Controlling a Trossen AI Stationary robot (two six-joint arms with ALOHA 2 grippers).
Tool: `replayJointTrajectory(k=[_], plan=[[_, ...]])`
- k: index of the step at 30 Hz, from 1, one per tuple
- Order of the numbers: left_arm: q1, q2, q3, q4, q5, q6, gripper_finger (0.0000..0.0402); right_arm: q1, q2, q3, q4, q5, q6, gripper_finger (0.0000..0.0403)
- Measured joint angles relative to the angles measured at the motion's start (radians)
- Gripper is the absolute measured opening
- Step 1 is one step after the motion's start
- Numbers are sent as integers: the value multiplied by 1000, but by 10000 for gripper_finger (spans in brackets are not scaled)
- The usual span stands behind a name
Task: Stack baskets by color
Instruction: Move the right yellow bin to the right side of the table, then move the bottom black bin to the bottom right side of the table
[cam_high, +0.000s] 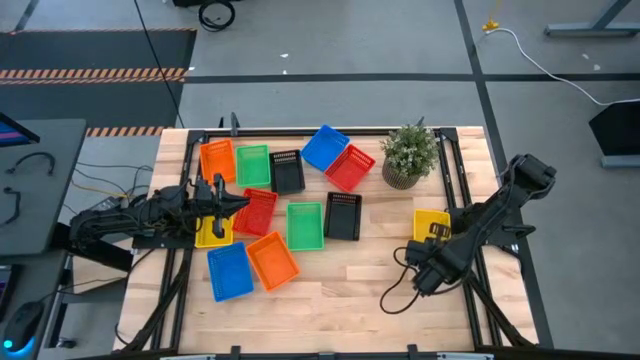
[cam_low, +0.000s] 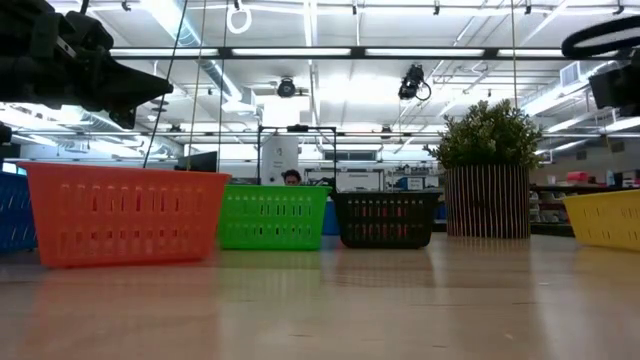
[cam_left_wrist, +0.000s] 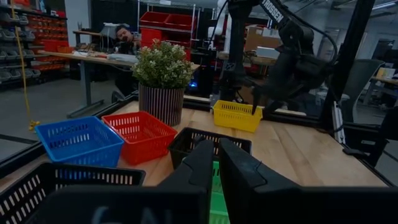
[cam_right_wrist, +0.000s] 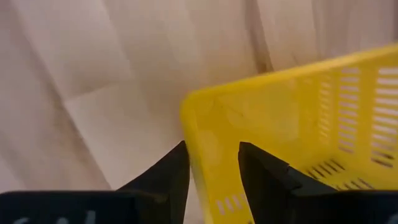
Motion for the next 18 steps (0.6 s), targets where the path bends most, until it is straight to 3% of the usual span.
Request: replayJointTrajectory(k=[11, 18], plan=[[0, 0, 0, 0, 0, 0, 33, 0, -4, 4, -51, -86, 83, 92], [0, 0, 0, 0, 0, 0, 32, -28, -40, 97, -138, -145, 105, 111]])
